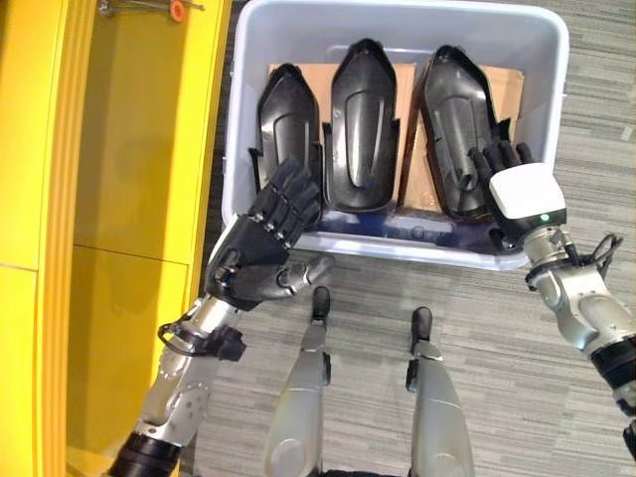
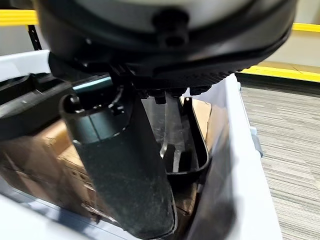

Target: Move parts from the plastic box to the shelf.

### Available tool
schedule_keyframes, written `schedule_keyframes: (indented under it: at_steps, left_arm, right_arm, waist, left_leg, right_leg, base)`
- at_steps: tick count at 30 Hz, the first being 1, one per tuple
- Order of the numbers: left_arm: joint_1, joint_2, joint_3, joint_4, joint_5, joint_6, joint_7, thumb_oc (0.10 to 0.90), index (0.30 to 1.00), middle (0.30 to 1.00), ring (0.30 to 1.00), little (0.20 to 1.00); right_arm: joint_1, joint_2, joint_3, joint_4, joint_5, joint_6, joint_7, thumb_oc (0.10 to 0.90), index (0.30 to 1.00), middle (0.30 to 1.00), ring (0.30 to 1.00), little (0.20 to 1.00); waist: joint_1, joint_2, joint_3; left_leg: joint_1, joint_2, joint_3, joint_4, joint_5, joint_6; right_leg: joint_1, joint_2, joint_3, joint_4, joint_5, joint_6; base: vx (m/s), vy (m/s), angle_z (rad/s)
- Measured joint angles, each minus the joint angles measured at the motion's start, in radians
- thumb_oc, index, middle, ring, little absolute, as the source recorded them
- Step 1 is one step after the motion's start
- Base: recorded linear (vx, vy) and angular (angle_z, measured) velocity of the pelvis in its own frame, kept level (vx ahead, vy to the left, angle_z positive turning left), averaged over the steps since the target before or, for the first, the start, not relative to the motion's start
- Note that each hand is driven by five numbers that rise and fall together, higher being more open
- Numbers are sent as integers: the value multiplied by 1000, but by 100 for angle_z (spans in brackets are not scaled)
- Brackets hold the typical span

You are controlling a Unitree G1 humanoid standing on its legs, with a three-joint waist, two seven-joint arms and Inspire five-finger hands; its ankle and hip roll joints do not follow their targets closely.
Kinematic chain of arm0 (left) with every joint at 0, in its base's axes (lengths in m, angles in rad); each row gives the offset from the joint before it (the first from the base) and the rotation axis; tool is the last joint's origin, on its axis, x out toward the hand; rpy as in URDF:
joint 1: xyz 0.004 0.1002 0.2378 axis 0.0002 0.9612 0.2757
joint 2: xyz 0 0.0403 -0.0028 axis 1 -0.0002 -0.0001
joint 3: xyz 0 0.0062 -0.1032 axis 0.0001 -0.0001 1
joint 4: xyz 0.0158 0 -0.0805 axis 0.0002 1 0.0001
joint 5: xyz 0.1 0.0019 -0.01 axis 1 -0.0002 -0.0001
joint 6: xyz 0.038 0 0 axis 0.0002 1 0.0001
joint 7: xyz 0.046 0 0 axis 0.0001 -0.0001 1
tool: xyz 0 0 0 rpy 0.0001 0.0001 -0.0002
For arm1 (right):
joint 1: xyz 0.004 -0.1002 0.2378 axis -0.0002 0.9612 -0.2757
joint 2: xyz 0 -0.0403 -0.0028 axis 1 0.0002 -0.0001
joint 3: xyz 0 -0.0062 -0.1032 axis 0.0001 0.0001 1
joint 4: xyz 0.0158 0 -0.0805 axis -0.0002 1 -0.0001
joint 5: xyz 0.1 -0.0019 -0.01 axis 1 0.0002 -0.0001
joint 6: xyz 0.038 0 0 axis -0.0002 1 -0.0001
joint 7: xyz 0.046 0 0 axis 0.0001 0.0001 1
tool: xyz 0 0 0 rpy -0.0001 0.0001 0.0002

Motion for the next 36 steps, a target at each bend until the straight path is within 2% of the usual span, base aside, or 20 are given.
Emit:
schedule_keyframes:
  at_steps: [9, 12, 18, 19, 21, 25, 27, 32, 34, 36]
  left_arm:
    - [-16, -3, -14, 5, 1, 5, -2, 900, 1000, 1000, 1000, 1000]
    - [-33, -2, -32, 14, 1, 6, -5, 900, 1000, 1000, 1000, 1000]
    - [-44, -5, -55, 65, 10, 5, -7, 900, 1000, 1000, 1000, 1000]
    - [-47, -5, -59, 72, 11, 5, -6, 900, 1000, 1000, 1000, 1000]
    - [-50, -6, -65, 80, 12, 4, -8, 900, 1000, 1000, 1000, 1000]
    - [-43, -9, -72, 90, 31, 0, -13, 900, 1000, 1000, 1000, 1000]
    - [-42, -14, -73, 94, 31, -1, -30, 900, 1000, 1000, 1000, 1000]
    - [-27, -55, -81, 87, 27, 3, -115, 900, 1000, 1000, 1000, 1000]
    - [-15, -73, -87, 75, 27, 3, -119, 900, 1000, 1000, 1000, 1000]
    - [-15, -75, -109, 70, -12, 6, -123, 900, 1000, 1000, 1000, 1000]
  right_arm:
    - [-71, 57, 67, 84, 19, 5, -27, 900, 1000, 1000, 1000, 1000]
    - [-121, 106, 94, 239, 27, 12, -80, 900, 1000, 1000, 1000, 1000]
    - [-205, 159, 154, 408, -10, -2, -215, 900, 1000, 1000, 1000, 1000]
    - [-205, 159, 154, 412, -20, -3, -220, 873, 962, 962, 962, 962]
    - [-220, 160, 187, 440, -25, -1, -227, 400, 300, 300, 300, 300]
    - [-251, 176, 196, 454, 24, 14, -257, 400, 300, 300, 300, 300]
    - [-270, 217, 166, 464, 60, 31, -276, 400, 300, 300, 300, 300]
    - [-252, 211, 150, 476, 56, 52, -286, 400, 300, 300, 300, 300]
    - [-244, 206, 133, 481, 56, 27, -300, 400, 300, 300, 300, 300]
    - [-222, 190, 114, 513, 68, -53, -369, 400, 300, 300, 300, 300]
  waist:
    - [20, 14, 0]
    - [31, 18, 0]
    - [32, 28, -1]
    - [31, 28, -1]
    - [33, 31, -2]
    - [30, 44, -7]
    - [31, 51, -11]
    - [48, 106, -48]
    - [53, 118, -56]
    - [51, 124, -60]
  left_leg:
    - [-17, 0, -6, 0, 8, -3]
    - [-40, -2, -11, 0, 16, -7]
    - [-61, -2, -15, 1, 26, -11]
    - [-63, -2, -16, 1, 26, -12]
    - [-68, -2, -16, 1, 22, -10]
    - [-92, 1, -18, 0, 26, -16]
    - [-97, 4, -18, 0, 25, -16]
    - [-117, 20, -43, -1, 2, -24]
    - [-122, 19, -41, 4, 2, -23]
    - [-122, 15, -37, 21, 3, -22]
  right_leg:
    - [-23, -1, -3, 18, -4, -1]
    - [-56, -3, -7, 47, -13, -4]
    - [-95, -3, -7, 83, -19, -8]
    - [-100, -3, -7, 89, -21, -9]
    - [-114, -4, -7, 102, -28, -10]
    - [-161, -3, -6, 146, -40, -23]
    - [-179, -1, -7, 163, -42, -26]
    - [-193, 4, -47, 160, -27, -52]
    - [-191, 3, -48, 152, -27, -52]
    - [-176, -1, -46, 141, -26, -50]
  base:
    - [-1, -2, 0]
    - [-16, -11, 3]
    - [-8, -1, 1]
    - [-33, 15, 2]
    - [-17, 10, 1]
    - [-35, 1, -1]
    - [-35, -19, -6]
    - [-54, 6, 5]
    - [-25, 7, -6]
    - [-57, 6, 0]
